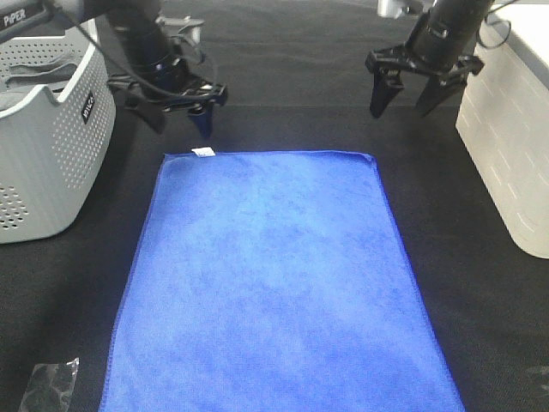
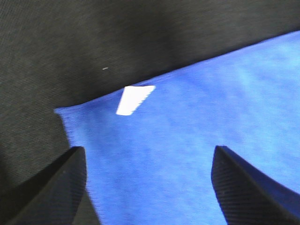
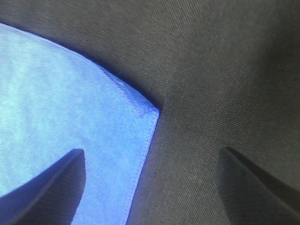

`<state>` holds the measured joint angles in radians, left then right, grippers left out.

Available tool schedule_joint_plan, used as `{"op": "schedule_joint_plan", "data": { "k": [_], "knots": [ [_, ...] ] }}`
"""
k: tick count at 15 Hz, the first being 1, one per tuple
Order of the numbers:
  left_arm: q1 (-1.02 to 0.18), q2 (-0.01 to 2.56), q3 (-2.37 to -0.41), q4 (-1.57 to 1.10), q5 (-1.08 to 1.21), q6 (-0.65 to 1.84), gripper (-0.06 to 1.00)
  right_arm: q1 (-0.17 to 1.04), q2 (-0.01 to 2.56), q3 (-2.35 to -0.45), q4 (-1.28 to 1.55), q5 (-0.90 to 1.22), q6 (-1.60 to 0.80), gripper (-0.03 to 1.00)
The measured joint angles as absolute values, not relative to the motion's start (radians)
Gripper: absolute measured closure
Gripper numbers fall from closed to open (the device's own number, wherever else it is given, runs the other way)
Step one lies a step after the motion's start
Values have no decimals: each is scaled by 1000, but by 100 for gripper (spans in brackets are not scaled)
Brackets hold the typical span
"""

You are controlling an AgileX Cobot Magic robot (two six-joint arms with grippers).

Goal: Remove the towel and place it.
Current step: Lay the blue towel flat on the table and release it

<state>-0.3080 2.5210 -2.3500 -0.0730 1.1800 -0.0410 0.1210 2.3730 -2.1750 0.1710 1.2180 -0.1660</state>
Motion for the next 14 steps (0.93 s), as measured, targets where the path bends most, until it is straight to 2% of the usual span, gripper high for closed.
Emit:
{"op": "schedule_joint_plan", "data": {
  "k": [6, 14],
  "knots": [
    [-228, 2562, -2355, -88, 1213, -41, 23, 121, 2475, -2175, 193, 1218, -169, 20],
    [-219, 2648, -2358, -126, 1213, -39, 23, 121, 2560, -2179, 190, 1217, -178, 20]
  ]
}}
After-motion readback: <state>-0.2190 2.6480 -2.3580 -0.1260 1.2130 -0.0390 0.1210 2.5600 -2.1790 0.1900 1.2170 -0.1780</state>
